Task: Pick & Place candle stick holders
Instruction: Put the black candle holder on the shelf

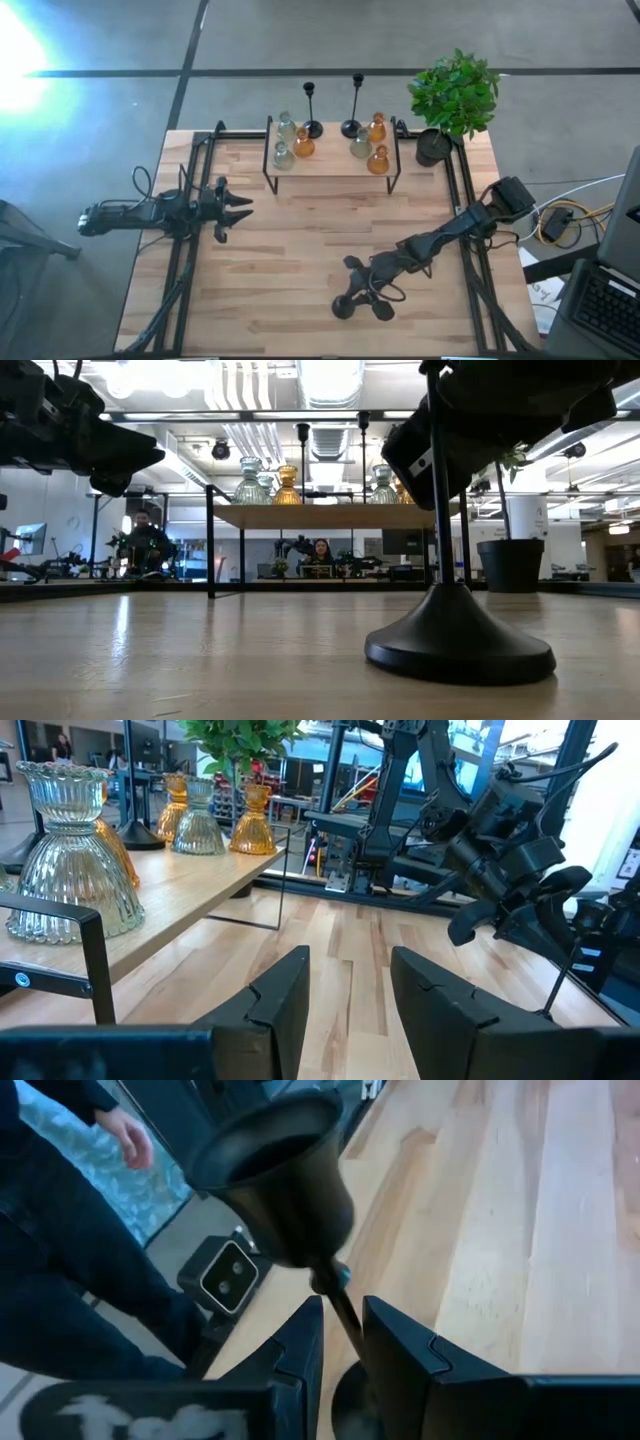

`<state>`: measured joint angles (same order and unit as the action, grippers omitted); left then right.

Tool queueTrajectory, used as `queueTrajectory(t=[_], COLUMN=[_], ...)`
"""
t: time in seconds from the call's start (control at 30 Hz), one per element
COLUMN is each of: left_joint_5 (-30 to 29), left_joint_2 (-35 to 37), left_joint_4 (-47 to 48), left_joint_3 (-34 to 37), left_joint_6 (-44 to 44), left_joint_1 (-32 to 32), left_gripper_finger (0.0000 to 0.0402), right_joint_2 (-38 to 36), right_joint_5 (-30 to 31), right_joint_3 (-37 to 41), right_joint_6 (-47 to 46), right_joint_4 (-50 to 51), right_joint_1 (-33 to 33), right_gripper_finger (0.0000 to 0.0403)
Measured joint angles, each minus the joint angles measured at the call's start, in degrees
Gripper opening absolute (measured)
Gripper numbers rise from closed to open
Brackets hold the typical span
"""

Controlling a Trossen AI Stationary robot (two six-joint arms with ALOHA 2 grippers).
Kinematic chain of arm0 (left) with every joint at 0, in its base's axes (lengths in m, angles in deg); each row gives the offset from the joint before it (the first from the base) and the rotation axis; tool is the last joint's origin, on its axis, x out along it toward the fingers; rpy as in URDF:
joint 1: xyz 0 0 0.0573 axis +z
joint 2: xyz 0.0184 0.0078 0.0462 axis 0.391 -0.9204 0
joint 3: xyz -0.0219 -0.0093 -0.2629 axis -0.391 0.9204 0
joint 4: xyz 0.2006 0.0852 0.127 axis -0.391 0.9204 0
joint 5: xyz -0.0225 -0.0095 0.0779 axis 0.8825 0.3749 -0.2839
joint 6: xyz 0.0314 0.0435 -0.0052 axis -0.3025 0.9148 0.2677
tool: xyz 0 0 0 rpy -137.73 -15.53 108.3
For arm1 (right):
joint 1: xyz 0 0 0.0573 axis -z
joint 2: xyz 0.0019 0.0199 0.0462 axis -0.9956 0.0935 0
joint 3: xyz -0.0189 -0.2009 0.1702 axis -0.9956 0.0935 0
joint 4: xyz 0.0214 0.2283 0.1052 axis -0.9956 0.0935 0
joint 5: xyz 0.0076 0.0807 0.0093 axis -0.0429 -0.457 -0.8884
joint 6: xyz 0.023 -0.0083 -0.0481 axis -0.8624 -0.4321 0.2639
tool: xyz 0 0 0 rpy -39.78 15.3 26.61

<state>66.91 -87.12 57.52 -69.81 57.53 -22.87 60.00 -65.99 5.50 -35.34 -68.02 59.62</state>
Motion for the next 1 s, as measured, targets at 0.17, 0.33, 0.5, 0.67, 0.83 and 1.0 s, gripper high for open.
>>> queueTrajectory(t=[0.17,0.33,0.5,0.67,0.83,1.0], left_joint_5=[0.0,0.0,0.0,0.0,0.0,0.0], left_joint_2=[0.0,0.0,0.0,0.0,0.0,0.0], left_joint_4=[-0.02,-0.02,-0.02,-0.02,-0.02,-0.02], left_joint_3=[0.0,0.0,0.0,0.0,0.0,0.0], left_joint_6=[0.02,0.02,0.02,0.01,0.01,0.02], left_joint_1=[0.0,0.0,0.0,0.01,0.01,0.01], left_gripper_finger=[0.0147,0.0147,0.0147,0.0147,0.0147,0.0147], right_joint_2=[0.0,0.0,0.0,0.08,-0.53,-1.49], right_joint_5=[-0.01,-0.8,-0.94,1.69,8.17,18.0], right_joint_3=[0.02,0.02,-0.63,-3.02,-8.92,-19.95], right_joint_6=[-0.01,0.0,0.41,0.72,-6.43,-0.64], right_joint_4=[0.07,-0.82,-0.82,-0.78,0.12,14.49], right_joint_1=[0.0,0.02,0.04,0.09,2.6,5.19], right_gripper_finger=[0.0077,0.0055,0.0017,0.0011,0.001,0.0009])
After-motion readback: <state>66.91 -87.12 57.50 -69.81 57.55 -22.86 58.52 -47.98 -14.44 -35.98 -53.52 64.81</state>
